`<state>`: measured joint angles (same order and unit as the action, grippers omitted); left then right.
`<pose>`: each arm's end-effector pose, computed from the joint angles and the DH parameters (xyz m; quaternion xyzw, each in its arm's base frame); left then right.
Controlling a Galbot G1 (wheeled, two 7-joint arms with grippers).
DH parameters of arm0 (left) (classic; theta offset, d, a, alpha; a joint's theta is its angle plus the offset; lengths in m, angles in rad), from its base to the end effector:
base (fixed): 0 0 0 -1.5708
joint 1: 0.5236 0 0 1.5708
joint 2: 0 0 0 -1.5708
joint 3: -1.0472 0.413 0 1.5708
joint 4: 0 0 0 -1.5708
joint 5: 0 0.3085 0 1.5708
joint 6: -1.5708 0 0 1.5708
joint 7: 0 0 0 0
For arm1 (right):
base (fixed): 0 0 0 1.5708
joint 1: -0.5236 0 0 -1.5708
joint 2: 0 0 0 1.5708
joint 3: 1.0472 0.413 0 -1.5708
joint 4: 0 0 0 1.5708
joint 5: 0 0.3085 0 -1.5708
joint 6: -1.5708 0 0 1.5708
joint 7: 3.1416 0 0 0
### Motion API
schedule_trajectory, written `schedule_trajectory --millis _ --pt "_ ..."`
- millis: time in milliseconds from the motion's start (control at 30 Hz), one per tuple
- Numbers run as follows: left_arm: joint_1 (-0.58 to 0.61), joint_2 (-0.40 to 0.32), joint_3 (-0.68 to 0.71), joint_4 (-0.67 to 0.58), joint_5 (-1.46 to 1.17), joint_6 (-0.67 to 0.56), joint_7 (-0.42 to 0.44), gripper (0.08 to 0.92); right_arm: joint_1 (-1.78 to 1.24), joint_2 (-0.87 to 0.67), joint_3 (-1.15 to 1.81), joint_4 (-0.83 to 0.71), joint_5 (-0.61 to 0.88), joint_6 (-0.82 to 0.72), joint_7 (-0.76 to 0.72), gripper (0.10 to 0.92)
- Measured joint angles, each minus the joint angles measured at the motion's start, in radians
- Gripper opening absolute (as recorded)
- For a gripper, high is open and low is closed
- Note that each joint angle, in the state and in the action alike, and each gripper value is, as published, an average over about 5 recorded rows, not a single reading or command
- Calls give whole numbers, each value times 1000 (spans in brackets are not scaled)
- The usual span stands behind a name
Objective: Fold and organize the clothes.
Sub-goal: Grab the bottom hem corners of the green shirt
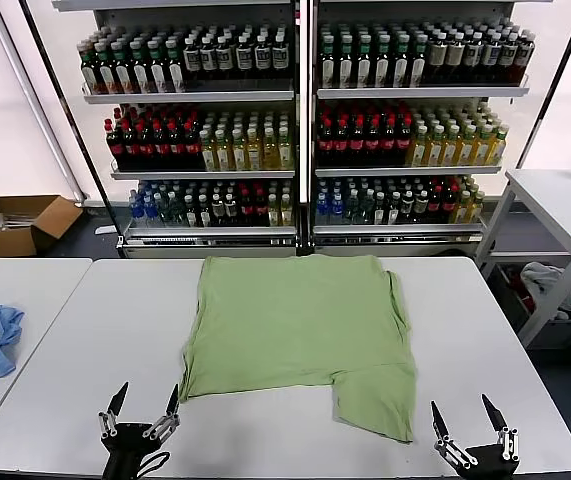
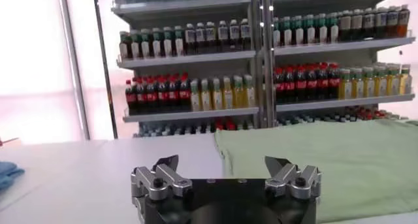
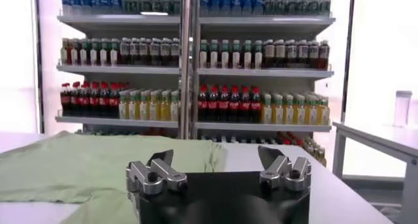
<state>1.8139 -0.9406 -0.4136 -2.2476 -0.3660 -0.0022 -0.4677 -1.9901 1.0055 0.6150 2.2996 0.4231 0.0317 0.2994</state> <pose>0.0382 0.1082 -0.3049 0.0017 -0.9945 -0.0448 0.0941 0.0019 -0.1289 -0.2818 0.0065 -0.9939 0.0277 0.1066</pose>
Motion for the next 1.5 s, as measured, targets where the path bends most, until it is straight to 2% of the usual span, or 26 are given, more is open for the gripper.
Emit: schedule_trajectory --millis 333,600,933,1500 --pt "-46 42 -7 -80 -172 292 -6 823 57 -8 3 62 122 -328 71 823" --pt "-118 54 -16 -66 -277 424 23 823 105 0 -12 62 170 -472 79 823" --pt "-210 36 -7 2 -358 488 62 823 188 26 -67 26 155 -555 59 823" --pt "-280 -1 24 129 -380 480 96 822 295 52 -144 -30 131 -598 44 823"
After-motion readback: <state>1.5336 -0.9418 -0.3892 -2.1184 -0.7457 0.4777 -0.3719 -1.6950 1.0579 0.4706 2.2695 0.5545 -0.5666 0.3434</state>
